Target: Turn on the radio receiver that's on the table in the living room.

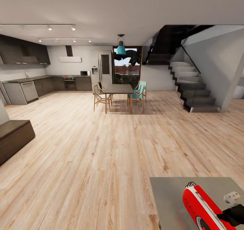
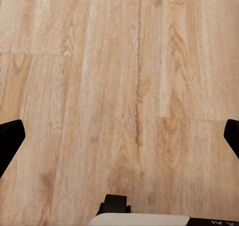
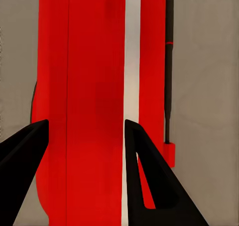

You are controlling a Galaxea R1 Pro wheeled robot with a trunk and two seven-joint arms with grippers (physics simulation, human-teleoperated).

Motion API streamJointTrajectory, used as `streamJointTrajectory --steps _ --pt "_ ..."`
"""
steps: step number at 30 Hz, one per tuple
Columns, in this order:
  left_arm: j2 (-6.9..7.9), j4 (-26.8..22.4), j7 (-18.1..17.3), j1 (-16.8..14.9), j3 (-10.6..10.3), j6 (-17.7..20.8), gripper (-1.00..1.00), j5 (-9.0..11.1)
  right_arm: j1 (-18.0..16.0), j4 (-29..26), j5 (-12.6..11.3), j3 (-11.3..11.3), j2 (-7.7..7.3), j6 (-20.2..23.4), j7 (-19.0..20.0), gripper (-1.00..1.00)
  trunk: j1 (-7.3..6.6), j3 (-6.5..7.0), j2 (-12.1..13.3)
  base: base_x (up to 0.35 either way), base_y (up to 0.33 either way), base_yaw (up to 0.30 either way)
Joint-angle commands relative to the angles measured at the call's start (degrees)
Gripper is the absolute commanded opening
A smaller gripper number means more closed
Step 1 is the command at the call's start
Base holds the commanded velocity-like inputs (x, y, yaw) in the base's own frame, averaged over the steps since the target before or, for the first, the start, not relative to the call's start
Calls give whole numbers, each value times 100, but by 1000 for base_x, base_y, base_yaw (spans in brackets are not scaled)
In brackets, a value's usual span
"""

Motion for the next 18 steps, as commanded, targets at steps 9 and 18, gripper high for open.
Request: streamJointTrajectory --steps 9,18 --pt "0 0 0 0 0 0 100 0 -1 -2 -19 -1 0 0 0 -100 -198 162 362 0 0 -189" --pt "-23 0 0 0 -8 -7 100 -6 -1 -1 -20 -1 0 0 0 -100 -330 270 603 0 0 -270"
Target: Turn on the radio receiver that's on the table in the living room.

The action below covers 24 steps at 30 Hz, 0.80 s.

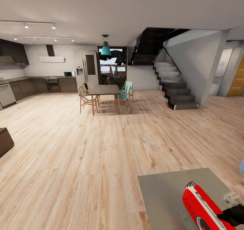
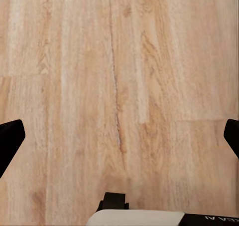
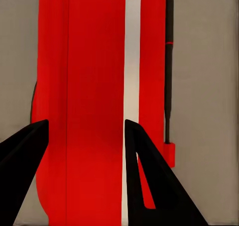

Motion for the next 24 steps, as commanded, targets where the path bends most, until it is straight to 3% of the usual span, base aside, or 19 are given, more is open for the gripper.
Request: streamJointTrajectory --steps 1,8,12,24 --pt "-4 0 0 0 0 -1 100 -1 -2 -1 -19 -2 0 0 -1 -100 0 0 0 0 0 -202" --pt "-10 0 1 0 -1 -1 100 -2 -2 0 -19 -2 0 0 -1 -100 0 0 0 0 0 -64" --pt "0 0 -4 0 -1 -2 100 5 -2 -1 -19 -2 0 0 -1 -100 -88 72 160 0 0 -92" --pt "-11 0 8 0 -1 -10 100 -1 -2 0 -20 -2 0 0 -1 -100 -132 108 240 0 0 -269"
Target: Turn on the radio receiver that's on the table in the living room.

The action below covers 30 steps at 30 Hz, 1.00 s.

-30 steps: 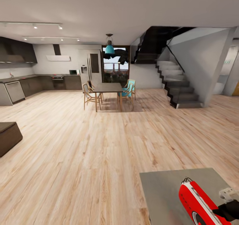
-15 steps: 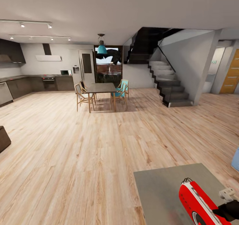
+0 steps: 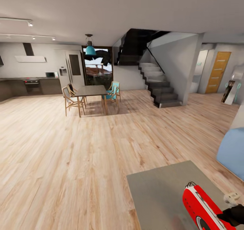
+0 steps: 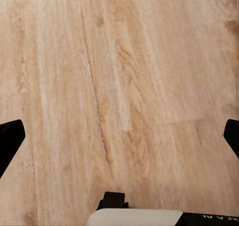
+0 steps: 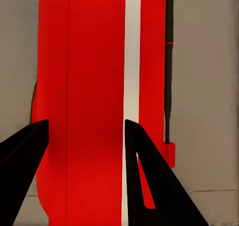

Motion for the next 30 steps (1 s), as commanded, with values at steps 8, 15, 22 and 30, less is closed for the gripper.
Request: streamJointTrajectory --steps 8,15,22,30 --pt "-3 0 6 0 0 -6 100 -1 -2 -3 -15 1 7 0 4 -100 0 0 0 0 0 -283" --pt "-7 0 18 0 -7 -25 100 -30 -2 -78 -15 -17 16 0 557 -100 0 0 0 0 0 -142" --pt "28 0 10 0 -2 -25 100 -25 -18 -896 -462 -32 17 138 1492 -100 0 0 0 0 0 -12" --pt "-6 -128 7 0 -25 -3 100 -28 -19 -1777 -2121 5 19 494 2295 -100 0 0 0 0 0 0"
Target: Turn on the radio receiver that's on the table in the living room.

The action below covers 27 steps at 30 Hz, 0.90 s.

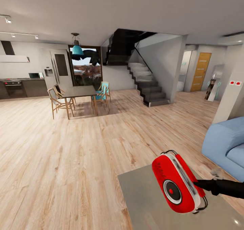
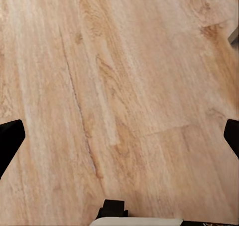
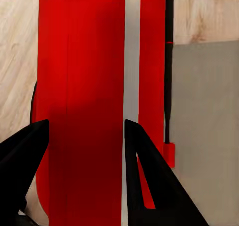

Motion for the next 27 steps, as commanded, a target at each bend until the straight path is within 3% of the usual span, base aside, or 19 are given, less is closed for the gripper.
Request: streamJointTrajectory --steps 1,7,11,13,16,19,20,21,23,25,26,27 --pt "-1 -188 -7 0 -6 24 -100 -9 -1 -112 -154 37 9 10 47 -100 0 0 0 0 0 0" --pt "-1 -896 -14 0 1 65 -100 -389 -1 -190 -282 256 130 17 73 -100 0 0 0 0 0 0" --pt "-49 -1543 3 0 40 131 -100 -291 -1 -183 -296 285 185 17 91 -100 0 0 0 0 0 0" --pt "-123 -1900 -14 0 34 474 -100 -289 -1 -177 -294 287 234 17 82 -100 0 0 0 0 0 0" --pt "-272 -2624 -108 0 -61 1448 -100 -293 -1 -163 -297 289 282 17 65 -100 0 0 0 0 0 0" --pt "-462 -3304 -428 0 -531 2294 -100 -344 -1 -155 -300 289 310 17 73 -100 0 0 0 0 0 0" --pt "-668 -3547 -655 0 -949 2625 -100 -447 -1 -149 -300 291 346 17 70 -100 0 0 0 0 0 0" --pt "-696 -3651 -775 -5 -1275 2808 -100 -673 -1 -146 -301 294 385 17 69 -100 0 0 0 0 0 0" --pt "-696 -3699 -838 -22 -1479 2896 -100 -1059 -1 -139 -301 300 418 17 68 -100 0 0 0 0 0 0" --pt "-696 -3724 -906 -88 -1600 2944 -100 -1302 -1 -135 -301 315 436 17 68 -100 0 0 0 0 0 0" --pt "-696 -3776 -1117 -269 -1732 3142 -100 -1472 -1 -129 -301 327 449 17 68 -100 0 0 0 0 0 0" --pt "-696 -3788 -1233 -329 -1757 3240 -100 -1502 -1 -126 -301 330 451 17 68 -100 0 0 0 0 0 0"
